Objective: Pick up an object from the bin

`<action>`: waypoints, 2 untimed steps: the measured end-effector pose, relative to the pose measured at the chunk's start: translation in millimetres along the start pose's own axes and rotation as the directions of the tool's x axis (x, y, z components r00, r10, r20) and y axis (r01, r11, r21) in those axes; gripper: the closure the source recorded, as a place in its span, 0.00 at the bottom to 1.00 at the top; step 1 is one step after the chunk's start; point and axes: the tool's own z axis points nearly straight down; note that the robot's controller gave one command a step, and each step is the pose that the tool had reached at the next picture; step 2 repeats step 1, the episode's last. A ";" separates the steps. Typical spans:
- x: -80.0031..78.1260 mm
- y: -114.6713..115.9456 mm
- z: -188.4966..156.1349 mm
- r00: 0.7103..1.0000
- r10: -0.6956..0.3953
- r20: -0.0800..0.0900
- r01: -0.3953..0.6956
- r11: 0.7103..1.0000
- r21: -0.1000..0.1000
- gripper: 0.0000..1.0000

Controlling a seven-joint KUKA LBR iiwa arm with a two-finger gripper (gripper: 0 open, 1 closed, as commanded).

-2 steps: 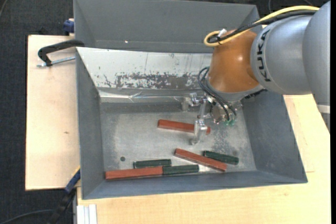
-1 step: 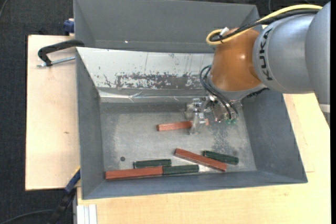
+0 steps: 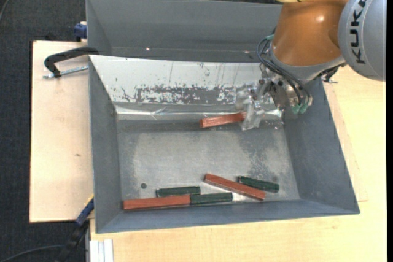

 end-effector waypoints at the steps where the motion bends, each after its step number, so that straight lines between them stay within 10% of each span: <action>1: -0.8 10.5 -57.4 0.981 -0.192 -0.003 0.192 0.981 -0.003 1.00; 2: -0.8 10.5 -57.4 0.981 -0.192 -0.003 0.192 0.981 -0.003 1.00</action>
Offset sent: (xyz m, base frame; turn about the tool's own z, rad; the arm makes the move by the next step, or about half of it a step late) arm -0.0043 0.0090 0.0540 -0.1932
